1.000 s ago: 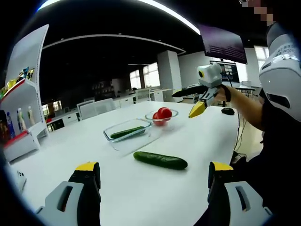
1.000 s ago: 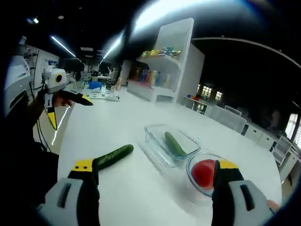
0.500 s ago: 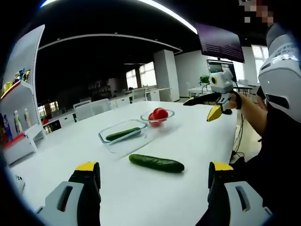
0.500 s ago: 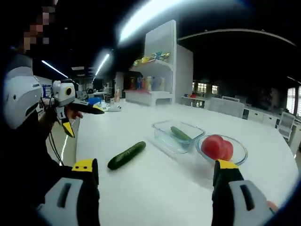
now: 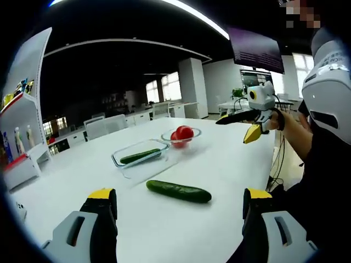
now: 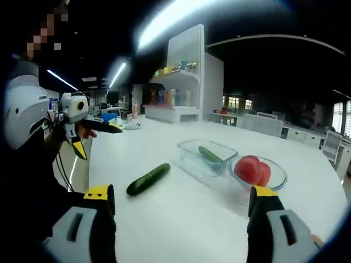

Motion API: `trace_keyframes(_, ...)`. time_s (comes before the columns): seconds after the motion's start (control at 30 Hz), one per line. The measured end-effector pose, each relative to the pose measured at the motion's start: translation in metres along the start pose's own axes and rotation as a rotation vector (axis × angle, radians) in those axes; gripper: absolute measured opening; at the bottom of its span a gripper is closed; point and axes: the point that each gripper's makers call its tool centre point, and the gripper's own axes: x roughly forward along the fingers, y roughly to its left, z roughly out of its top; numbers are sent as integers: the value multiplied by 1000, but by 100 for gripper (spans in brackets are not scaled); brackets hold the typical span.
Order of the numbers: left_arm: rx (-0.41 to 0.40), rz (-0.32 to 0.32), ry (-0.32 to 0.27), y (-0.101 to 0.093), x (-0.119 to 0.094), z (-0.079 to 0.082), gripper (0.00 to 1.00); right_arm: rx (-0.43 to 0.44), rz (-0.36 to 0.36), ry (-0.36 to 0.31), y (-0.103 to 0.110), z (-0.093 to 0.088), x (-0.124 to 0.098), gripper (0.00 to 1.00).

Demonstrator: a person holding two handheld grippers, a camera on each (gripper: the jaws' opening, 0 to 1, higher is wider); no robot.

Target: Sort the scattered tomatoes and cucumbers on the table and place them into their respective storage containers

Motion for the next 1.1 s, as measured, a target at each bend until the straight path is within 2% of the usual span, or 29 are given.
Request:
trace_keyframes(0.17, -11, -27, 2, -9, 19, -5, 95, -15, -6, 1, 1, 2, -1, 97)
trace_keyframes(0.37, -39, -59, 68, -18, 49, -32, 95, -23, -11, -4, 3, 3, -2, 97)
trace_keyframes(0.53, -103, -60, 89, -13, 73, -44, 95, -18, -21, -5, 2, 3, -5, 97)
trace_keyframes(0.67, -223, -68, 111, -12, 90, -55, 93, -9, -39, -19, -1, 3, -5, 97)
trace_keyframes(0.77, -266, -74, 102, -11, 104, -54, 92, 1, -51, -25, -3, 2, -6, 97)
trace_keyframes(0.87, -274, -67, 107, -6, 115, -54, 92, 5, -58, -24, -5, 1, -7, 97)
trace_keyframes(1.1, -335, -69, 115, -3, 131, -52, 89, 16, -78, -27, -10, -2, -9, 95)
